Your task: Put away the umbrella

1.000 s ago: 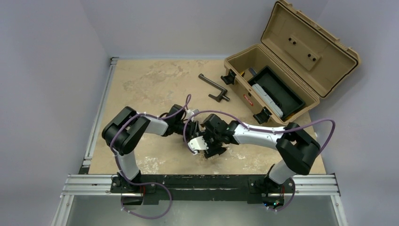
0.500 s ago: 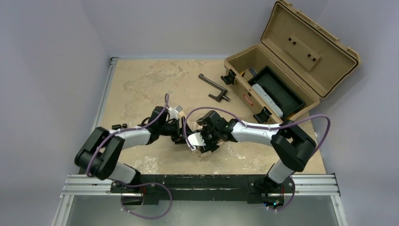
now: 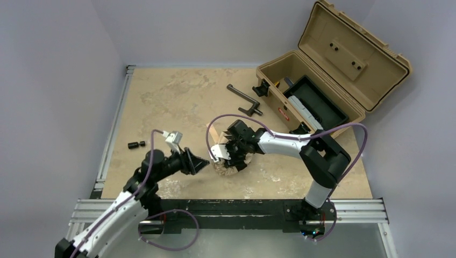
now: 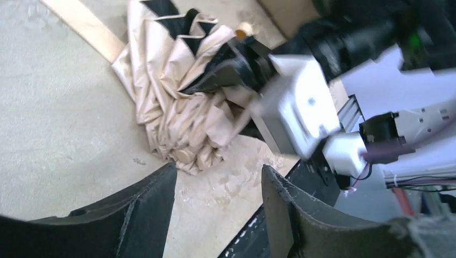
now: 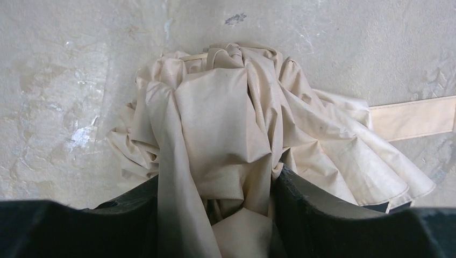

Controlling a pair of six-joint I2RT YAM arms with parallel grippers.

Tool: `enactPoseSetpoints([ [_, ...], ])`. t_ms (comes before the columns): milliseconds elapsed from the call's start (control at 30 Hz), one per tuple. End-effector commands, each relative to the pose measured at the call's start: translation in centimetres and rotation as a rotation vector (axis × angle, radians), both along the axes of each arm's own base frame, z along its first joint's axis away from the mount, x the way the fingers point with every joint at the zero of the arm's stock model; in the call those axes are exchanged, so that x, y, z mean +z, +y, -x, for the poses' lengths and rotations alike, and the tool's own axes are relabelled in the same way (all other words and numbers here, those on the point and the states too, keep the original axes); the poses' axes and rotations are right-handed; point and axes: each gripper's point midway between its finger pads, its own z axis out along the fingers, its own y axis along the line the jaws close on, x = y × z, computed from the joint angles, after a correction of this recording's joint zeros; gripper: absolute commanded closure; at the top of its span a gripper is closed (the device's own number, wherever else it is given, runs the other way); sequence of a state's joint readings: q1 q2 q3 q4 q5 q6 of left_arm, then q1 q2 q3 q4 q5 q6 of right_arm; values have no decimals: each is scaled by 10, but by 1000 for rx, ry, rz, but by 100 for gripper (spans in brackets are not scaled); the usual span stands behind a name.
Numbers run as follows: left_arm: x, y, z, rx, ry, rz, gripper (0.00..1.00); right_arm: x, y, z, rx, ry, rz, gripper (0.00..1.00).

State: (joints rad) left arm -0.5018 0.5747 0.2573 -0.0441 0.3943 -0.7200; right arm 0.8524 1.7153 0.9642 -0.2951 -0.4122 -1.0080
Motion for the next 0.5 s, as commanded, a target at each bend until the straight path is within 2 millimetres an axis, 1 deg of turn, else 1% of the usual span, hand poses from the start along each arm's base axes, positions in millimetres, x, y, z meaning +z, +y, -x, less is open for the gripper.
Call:
enactPoseSetpoints([
  [0, 6, 13, 1, 82, -314, 25, 39, -43, -38, 25, -90, 233, 199, 56],
  [33, 7, 16, 1, 108, -349, 44, 36, -44, -39, 26, -101, 260, 207, 56],
  [67, 9, 19, 1, 136, -377, 78, 28, -44, -40, 26, -111, 288, 216, 58],
  [100, 1, 22, -3, 175, -353, 96, 13, -47, -43, 27, -121, 316, 230, 59],
  [133, -10, 29, -7, 241, -303, 101, 2, -48, -43, 27, -136, 339, 238, 60],
  [167, -17, 33, -11, 284, -278, 118, 0, -50, -44, 26, -153, 360, 247, 60],
  [200, -18, 31, -12, 276, -291, 124, 0, -52, -46, 27, -163, 380, 262, 60],
  [233, -13, 27, -10, 239, -343, 114, 0, -55, -48, 28, -174, 397, 274, 61],
  [267, -10, 21, -6, 178, -387, 93, 4, -57, -50, 28, -190, 407, 281, 61],
  [300, -12, 13, 1, 100, -414, 72, 8, -59, -51, 28, -202, 418, 288, 62],
  [367, -15, 2, 7, 4, -451, 31, 15, -63, -54, 27, -223, 440, 304, 63],
  [400, -15, -3, 10, -39, -475, 15, 14, -64, -56, 27, -232, 452, 310, 63],
  [433, -18, -8, 12, -84, -492, -17, 10, -65, -58, 26, -240, 460, 315, 64],
  [467, -17, -13, 13, -115, -518, -47, 8, -67, -60, 26, -245, 465, 319, 64],
])
